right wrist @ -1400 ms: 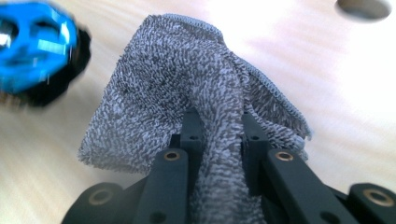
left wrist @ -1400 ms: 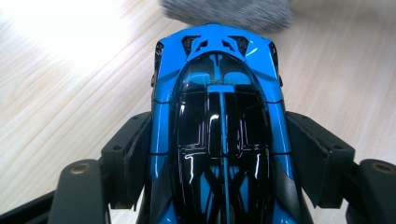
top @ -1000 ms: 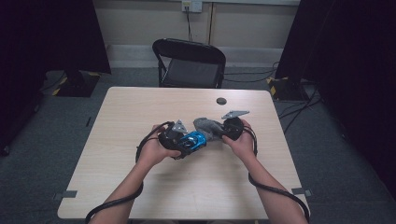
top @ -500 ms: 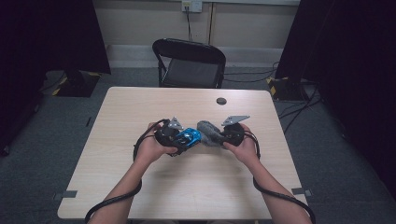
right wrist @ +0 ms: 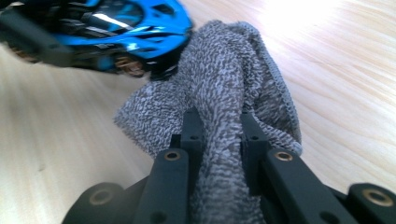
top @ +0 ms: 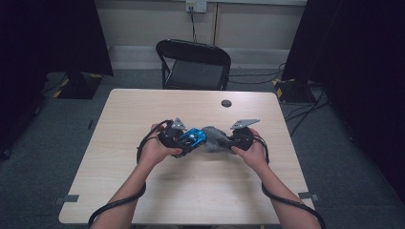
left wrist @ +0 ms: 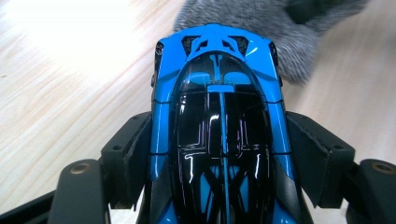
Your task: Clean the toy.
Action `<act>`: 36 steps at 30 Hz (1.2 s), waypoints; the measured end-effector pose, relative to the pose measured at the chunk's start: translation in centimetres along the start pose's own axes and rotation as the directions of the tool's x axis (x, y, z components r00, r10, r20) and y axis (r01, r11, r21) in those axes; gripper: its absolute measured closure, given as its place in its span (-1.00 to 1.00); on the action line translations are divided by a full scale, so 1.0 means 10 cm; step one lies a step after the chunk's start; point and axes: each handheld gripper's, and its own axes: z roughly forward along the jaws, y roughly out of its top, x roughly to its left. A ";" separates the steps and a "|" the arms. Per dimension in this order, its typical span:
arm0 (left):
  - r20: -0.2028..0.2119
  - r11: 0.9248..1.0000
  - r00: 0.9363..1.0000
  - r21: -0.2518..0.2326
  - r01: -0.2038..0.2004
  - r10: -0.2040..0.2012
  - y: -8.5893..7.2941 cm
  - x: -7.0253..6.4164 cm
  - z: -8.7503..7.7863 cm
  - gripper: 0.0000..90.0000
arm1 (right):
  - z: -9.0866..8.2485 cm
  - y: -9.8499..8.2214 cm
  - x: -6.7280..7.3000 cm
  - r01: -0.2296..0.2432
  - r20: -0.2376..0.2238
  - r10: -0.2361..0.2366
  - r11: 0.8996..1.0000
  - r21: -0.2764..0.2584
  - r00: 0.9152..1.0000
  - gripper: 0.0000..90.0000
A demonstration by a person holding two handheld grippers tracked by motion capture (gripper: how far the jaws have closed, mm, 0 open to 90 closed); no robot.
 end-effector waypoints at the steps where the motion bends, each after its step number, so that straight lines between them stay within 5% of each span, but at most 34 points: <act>1: -0.003 1.000 1.000 -0.005 0.008 -0.008 0.00 0.01 0.01 -0.38 | 0.00 0.00 0.02 0.008 -0.011 -0.008 1.000 -0.001 1.000 0.72; 8: -0.024 0.999 0.998 -0.011 0.049 -0.049 -0.05 0.12 -0.01 -0.38 | -0.03 -0.04 0.07 0.029 -0.041 -0.028 0.999 0.015 0.999 0.71; 13: -0.016 0.999 0.999 -0.016 0.033 -0.033 -0.05 0.08 -0.07 -0.38 | -0.11 -0.10 -0.07 -0.019 0.033 0.019 1.000 0.019 0.999 0.71; 20: 0.041 1.000 0.999 -0.025 -0.016 0.017 0.00 -0.14 -0.02 -0.38 | -0.17 0.06 -0.28 -0.078 0.136 0.080 0.997 -0.022 0.987 0.71; 28: 0.097 0.998 0.994 -0.030 -0.053 0.055 0.05 -0.35 0.13 -0.38 | -0.07 0.33 -0.22 -0.069 0.160 0.076 0.997 -0.046 0.984 0.71; 36: 0.096 0.998 0.994 -0.036 -0.047 0.051 0.05 -0.37 0.16 -0.38 | 0.10 0.41 -0.10 -0.065 0.142 0.069 0.997 -0.034 0.987 0.71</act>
